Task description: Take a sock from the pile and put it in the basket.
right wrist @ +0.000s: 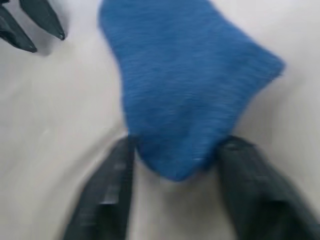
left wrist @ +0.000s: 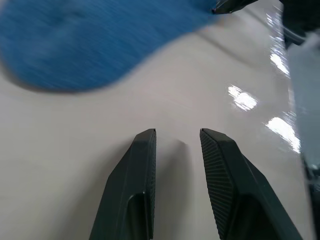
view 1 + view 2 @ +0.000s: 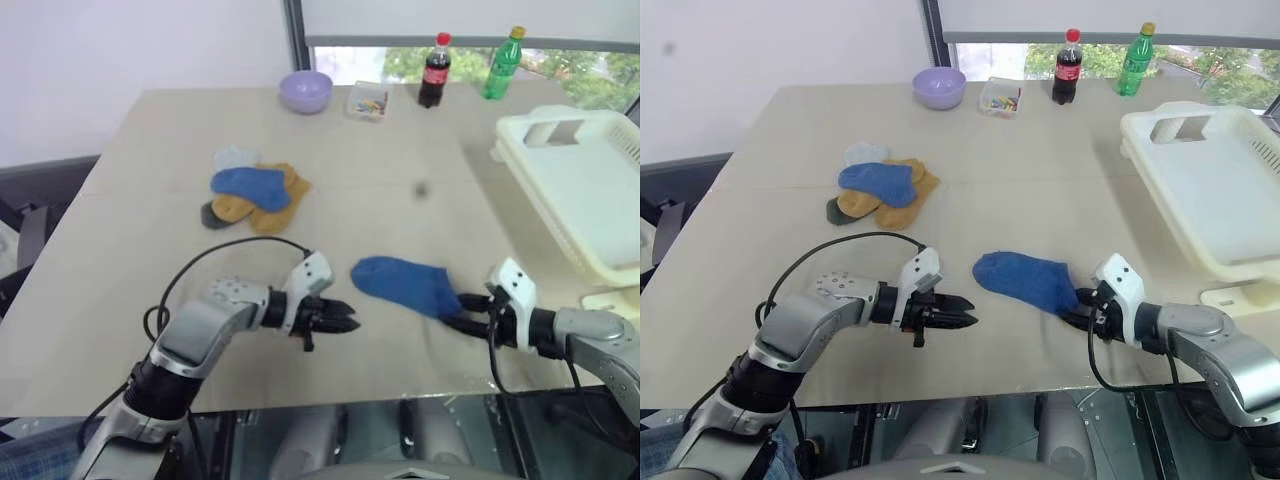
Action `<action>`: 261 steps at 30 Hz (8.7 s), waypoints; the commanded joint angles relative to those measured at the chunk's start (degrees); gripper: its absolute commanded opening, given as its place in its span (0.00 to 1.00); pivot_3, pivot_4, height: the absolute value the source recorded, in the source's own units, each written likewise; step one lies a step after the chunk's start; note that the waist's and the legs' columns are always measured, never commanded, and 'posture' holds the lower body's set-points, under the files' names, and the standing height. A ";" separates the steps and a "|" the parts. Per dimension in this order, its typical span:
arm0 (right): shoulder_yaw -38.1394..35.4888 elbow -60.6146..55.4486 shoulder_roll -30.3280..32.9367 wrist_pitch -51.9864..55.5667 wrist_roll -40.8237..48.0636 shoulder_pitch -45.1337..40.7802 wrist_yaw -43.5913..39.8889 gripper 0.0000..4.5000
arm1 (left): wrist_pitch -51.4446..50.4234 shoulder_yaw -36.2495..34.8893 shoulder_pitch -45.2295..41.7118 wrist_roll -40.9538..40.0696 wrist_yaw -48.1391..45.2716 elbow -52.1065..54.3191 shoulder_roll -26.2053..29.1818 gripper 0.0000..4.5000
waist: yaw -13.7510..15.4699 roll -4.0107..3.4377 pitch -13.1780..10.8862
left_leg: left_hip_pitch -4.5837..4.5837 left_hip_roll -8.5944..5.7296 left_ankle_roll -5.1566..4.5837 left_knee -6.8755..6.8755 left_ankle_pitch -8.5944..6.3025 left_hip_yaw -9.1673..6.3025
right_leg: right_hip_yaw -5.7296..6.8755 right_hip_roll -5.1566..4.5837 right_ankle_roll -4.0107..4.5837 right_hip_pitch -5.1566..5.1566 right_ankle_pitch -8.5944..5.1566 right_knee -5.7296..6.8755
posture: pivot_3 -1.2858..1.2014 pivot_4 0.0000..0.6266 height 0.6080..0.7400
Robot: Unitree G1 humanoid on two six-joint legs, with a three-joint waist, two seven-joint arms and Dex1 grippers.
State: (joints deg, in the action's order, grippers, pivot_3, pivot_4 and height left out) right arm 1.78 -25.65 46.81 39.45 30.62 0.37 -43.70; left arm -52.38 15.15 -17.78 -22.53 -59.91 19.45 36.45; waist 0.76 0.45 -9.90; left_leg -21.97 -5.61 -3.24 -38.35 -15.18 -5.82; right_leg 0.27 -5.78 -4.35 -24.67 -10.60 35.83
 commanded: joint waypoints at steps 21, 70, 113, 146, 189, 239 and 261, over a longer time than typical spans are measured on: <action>-27.69 -13.46 -4.81 -9.69 16.98 6.51 -2.17 1.00 | 34.23 -11.82 -21.77 14.63 26.82 -41.12 -10.93 0.33 | 0.18 0.21 -0.15 | -0.10 -0.07 0.10 -0.04 0.06 -0.07 | 0.03 -0.04 0.22 -0.03 0.16 -0.04 | 0.52 0.24 0.94; -25.80 -12.23 -4.14 -14.68 15.69 4.25 -3.82 1.00 | 50.07 -13.89 -22.61 25.97 39.53 -55.15 -12.97 0.33 | 0.18 0.36 -0.23 | -0.13 -0.11 0.21 -0.06 0.13 -0.08 | 0.07 -0.08 0.23 -0.08 0.17 0.05 | 0.52 0.24 0.94; -25.76 -11.28 -4.47 -16.44 14.33 4.88 -3.41 1.00 | 32.73 -8.45 -22.27 20.47 28.37 -31.59 -18.76 0.00 | 0.18 0.37 -0.23 | -0.13 -0.11 0.28 -0.07 0.17 -0.05 | 0.04 -0.06 0.24 -0.07 0.18 0.05 | 0.52 0.24 0.94; -15.34 10.17 -22.70 19.22 13.10 -16.33 27.70 1.00 | 38.73 -12.03 -41.29 15.35 32.13 -64.36 -31.04 0.78 | -0.08 0.25 -0.19 | -0.17 -0.03 0.24 -0.37 0.17 0.15 | -0.15 0.17 0.17 -0.11 0.31 0.12 | 0.52 0.24 0.94; -15.88 0.46 -17.32 23.81 12.98 -20.37 22.54 0.00 | 15.99 -17.77 -14.27 1.33 32.93 -12.66 -29.39 0.01 | -1.46 0.22 -0.17 | -0.78 -0.11 0.19 -0.82 0.13 0.60 | -0.76 0.09 0.14 -0.98 0.52 0.82 | 0.52 0.24 0.94; -20.00 -8.75 -11.04 35.15 23.52 -9.94 29.07 0.00 | 10.82 -4.31 9.21 5.59 47.94 -0.21 -36.68 0.01 | 0.21 0.26 -0.19 | -0.82 0.26 -0.02 -0.88 0.05 0.80 | -0.78 0.41 0.10 -0.79 0.64 0.31 | 0.52 0.24 0.94; -2.71 -7.55 -6.61 3.83 0.93 -10.59 16.94 0.84 | 10.48 -4.66 7.64 5.00 47.43 -2.46 -37.12 0.00 | 0.13 0.26 -0.19 | -0.82 0.28 0.00 -0.88 0.05 0.80 | -0.75 0.44 -0.21 -0.74 0.60 0.17 | 0.52 0.24 0.94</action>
State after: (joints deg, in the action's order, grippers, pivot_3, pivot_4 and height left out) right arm -2.42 -33.38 40.06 47.41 34.89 -9.81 -25.71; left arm -41.87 10.13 -10.02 -17.13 -12.30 16.96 -0.35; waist 0.88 0.71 -10.08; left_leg -22.78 -5.32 -3.22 -39.23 -15.12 -5.01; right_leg -0.48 -5.33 -4.57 -25.41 -10.00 36.00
